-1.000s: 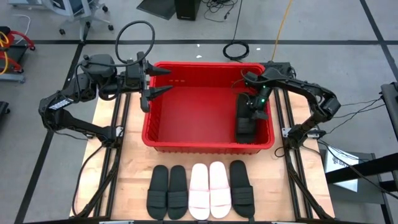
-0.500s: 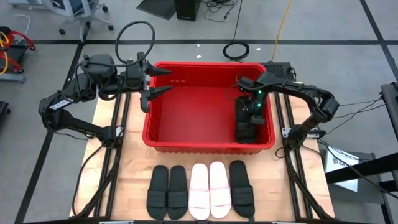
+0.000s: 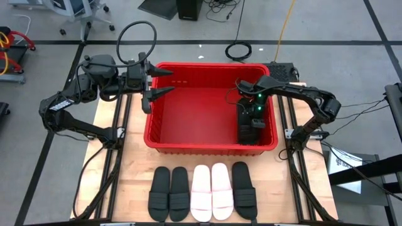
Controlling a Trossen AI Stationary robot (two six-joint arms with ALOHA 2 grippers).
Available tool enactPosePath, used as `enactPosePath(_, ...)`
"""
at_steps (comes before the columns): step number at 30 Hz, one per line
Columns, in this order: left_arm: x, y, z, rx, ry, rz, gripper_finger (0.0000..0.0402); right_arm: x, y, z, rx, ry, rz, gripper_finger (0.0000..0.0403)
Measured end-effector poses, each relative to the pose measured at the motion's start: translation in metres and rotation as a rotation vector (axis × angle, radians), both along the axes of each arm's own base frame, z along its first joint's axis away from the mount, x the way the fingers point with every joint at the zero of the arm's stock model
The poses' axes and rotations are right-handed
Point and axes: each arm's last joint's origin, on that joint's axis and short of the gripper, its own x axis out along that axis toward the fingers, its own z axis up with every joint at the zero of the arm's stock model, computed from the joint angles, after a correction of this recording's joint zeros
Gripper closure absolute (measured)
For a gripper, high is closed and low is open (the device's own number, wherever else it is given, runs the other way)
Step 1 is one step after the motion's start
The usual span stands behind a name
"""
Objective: Pick and place slides into bin
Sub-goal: Put the black slide into the red bin
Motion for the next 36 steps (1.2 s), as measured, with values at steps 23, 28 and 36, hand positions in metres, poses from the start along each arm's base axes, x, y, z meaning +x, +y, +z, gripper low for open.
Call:
enactPosePath(23, 0.0, 0.0, -0.002, -0.004, 0.021, 0.0, 0.016, 0.002, -0.002, -0.034, 0.093, 0.18, -0.068, 0.0383)
enactPosePath(28, 0.0, 0.0, -0.002, -0.006, 0.023, -0.001, 0.016, 0.002, -0.001, -0.034, 0.096, 0.192, -0.073, 0.0371)
enactPosePath(36, 0.0, 0.0, -0.002, -0.008, 0.022, 0.0, 0.016, 0.001, -0.001, -0.034, 0.1, 0.201, -0.079, 0.0353)
